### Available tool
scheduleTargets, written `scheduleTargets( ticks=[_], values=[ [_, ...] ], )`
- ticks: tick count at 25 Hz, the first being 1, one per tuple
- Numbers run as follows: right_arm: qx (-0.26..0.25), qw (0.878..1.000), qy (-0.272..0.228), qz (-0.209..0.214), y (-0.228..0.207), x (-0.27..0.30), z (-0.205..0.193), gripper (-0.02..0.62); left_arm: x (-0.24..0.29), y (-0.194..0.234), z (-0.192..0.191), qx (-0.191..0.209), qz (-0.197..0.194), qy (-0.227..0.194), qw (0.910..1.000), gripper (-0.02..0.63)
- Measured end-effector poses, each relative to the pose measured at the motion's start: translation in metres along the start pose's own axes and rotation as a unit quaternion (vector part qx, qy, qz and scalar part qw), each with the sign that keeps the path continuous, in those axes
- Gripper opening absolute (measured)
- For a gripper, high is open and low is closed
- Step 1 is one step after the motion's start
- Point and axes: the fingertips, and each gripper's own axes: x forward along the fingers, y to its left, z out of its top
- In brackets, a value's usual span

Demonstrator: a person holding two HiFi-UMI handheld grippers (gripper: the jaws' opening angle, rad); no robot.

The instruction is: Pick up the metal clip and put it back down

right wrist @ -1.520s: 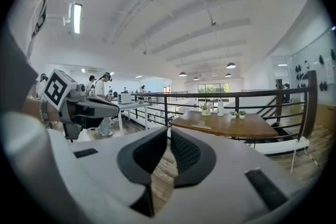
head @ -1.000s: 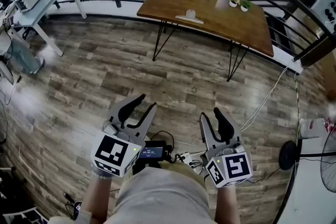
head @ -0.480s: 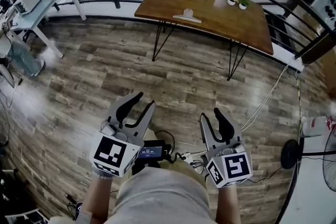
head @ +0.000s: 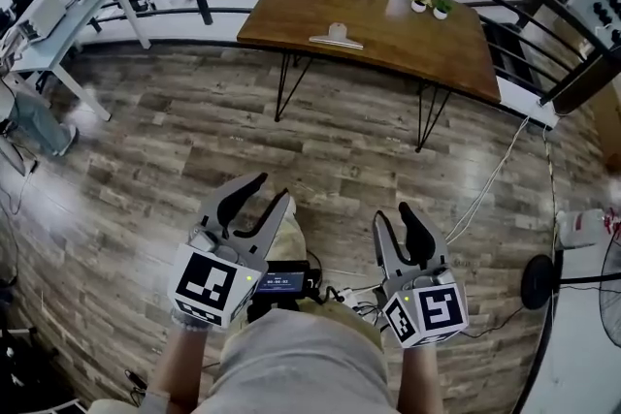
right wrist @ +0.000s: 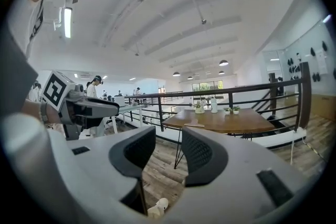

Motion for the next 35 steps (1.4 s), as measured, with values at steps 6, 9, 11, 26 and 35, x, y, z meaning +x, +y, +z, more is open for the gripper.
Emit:
scheduleTargets(
  ticks=[6, 9, 11, 26, 35],
  values=[
    [0.001, 1.000, 0.008, -0.005, -0.017, 0.033, 0.003, 0.166, 0.039, 0.019, 0.003, 0.001, -0.009, -0.002, 1.0000, 0.132],
    [-0.007, 1.000, 0.019, 0.000, -0.023, 0.054, 0.001, 0.166, 0.057, 0.032, 0.005, 0.001, -0.013, 0.002, 0.9999, 0.132],
    [-0.006, 1.000, 0.026, 0.000, -0.027, 0.071, 0.003, 0.166, 0.069, 0.046, 0.004, 0.003, -0.013, 0.007, 0.9999, 0.132],
    [0.007, 0.998, 0.051, -0.028, -0.081, 0.216, 0.037, 0.166, 0.203, 0.146, 0.025, 0.002, -0.053, 0.030, 0.9981, 0.132],
    [0.010, 0.997, 0.057, -0.049, -0.115, 0.294, 0.060, 0.166, 0.281, 0.199, 0.031, -0.002, -0.078, 0.031, 0.9964, 0.132]
  ],
)
